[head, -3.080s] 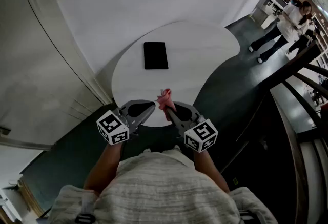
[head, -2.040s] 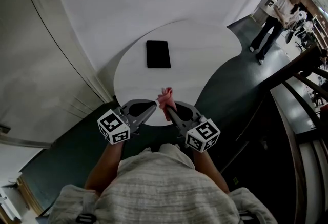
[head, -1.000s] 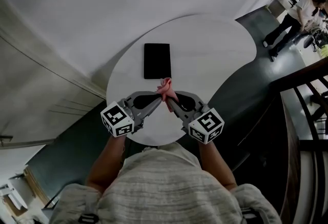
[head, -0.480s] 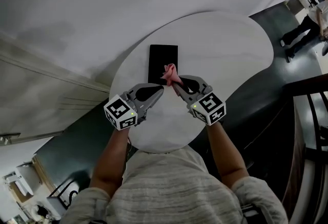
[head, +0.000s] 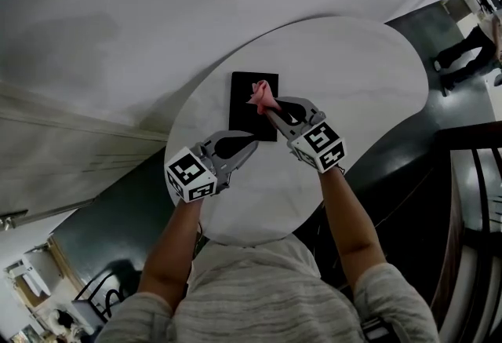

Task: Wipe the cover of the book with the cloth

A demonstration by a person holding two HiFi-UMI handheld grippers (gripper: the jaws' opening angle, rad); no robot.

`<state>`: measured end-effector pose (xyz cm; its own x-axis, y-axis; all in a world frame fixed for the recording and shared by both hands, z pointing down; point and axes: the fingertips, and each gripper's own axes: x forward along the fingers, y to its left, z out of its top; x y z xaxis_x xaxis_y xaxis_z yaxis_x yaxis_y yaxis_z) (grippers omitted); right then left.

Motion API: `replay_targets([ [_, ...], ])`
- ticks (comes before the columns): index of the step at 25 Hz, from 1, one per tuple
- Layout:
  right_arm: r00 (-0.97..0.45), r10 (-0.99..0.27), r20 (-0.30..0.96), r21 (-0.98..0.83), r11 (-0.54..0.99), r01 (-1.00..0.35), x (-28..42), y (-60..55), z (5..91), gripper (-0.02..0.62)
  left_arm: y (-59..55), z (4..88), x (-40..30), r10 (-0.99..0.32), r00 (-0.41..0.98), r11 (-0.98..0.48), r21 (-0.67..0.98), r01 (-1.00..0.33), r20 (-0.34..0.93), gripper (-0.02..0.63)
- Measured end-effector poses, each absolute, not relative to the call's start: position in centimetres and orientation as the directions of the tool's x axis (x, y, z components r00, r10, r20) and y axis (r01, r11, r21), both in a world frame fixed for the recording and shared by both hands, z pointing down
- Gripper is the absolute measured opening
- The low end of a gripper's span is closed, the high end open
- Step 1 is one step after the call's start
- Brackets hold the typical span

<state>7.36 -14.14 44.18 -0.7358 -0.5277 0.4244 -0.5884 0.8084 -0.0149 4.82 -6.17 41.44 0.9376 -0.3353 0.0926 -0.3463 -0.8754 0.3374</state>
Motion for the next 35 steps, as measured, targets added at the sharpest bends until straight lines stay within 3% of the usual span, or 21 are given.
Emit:
replay_targets([
  [20, -0.59, -0.535, 0.605, 0.185, 0.815, -0.549, 9.0, -25.9, 54.8, 0.052, -6.1, 45.1, 6.2, -0.115, 0.985, -0.907, 0.391, -0.156, 0.127, 0.015],
  [35, -0.616, -0.534, 0.579, 0.272, 0.839, -0.472, 7.9, -24.7, 56.1, 0.052, -5.9, 46.2, 6.3, -0.066, 0.99, -0.878, 0.465, -0.118, 0.126, 0.015],
])
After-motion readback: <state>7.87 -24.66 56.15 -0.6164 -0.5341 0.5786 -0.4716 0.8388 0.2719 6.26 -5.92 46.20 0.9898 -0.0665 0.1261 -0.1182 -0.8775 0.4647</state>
